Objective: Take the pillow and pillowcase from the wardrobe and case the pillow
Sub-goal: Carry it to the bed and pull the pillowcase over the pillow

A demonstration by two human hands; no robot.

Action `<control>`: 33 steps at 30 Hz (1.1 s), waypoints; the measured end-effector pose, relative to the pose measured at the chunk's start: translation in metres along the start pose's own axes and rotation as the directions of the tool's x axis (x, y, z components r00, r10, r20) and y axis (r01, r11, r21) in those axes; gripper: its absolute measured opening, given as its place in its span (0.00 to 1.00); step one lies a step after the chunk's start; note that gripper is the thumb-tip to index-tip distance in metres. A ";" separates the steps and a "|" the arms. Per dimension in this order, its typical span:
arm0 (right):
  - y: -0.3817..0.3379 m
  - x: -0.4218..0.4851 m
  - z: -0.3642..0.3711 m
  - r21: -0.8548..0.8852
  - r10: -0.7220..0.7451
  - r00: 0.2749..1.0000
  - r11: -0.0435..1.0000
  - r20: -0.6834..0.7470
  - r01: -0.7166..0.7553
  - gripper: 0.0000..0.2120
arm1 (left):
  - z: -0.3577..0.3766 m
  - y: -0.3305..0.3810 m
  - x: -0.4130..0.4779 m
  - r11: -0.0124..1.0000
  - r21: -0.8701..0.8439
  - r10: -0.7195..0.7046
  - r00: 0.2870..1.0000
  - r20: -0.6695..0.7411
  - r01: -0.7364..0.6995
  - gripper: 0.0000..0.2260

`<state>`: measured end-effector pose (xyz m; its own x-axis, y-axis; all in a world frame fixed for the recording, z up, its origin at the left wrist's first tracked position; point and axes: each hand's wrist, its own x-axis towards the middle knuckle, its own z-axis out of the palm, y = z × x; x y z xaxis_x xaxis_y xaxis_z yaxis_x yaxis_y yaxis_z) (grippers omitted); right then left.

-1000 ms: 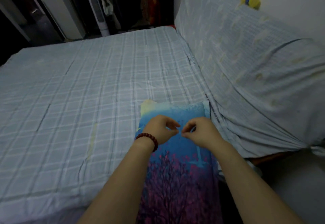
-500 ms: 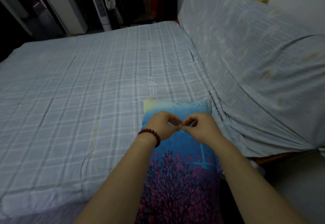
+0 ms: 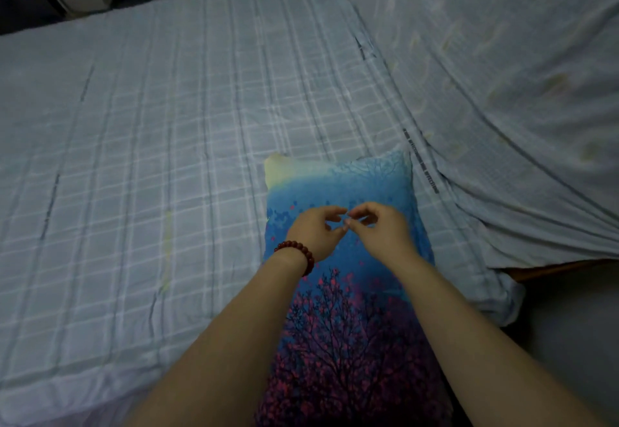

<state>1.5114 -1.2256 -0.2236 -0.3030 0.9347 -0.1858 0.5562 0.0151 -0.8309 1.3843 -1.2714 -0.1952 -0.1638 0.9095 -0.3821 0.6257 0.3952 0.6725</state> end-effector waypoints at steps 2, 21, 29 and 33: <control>0.011 0.011 0.009 0.020 0.044 0.999 0.999 -0.023 -0.043 0.04 | 0.006 -0.010 0.013 1.000 -0.012 -0.027 0.999 0.027 0.028 0.17; 0.093 0.060 0.082 -0.221 0.180 0.962 0.949 -0.206 -0.225 0.15 | 0.062 -0.096 0.100 0.961 0.180 -0.228 0.971 0.075 0.212 0.17; 0.110 0.057 0.102 -0.496 0.362 0.902 0.754 -0.234 -0.431 0.33 | 0.077 -0.120 0.108 0.870 0.391 -0.347 0.936 0.050 0.302 0.26; 0.116 0.058 0.110 -0.514 0.354 0.898 0.737 -0.259 -0.439 0.33 | 0.083 -0.126 0.112 0.883 0.423 -0.228 0.974 0.009 0.203 0.28</control>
<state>1.4731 -1.2085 -0.3887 0.1255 0.9372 -0.3254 0.9407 -0.2166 -0.2609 1.3504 -1.2301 -0.3758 -0.2953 0.7939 -0.5315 0.8421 0.4791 0.2477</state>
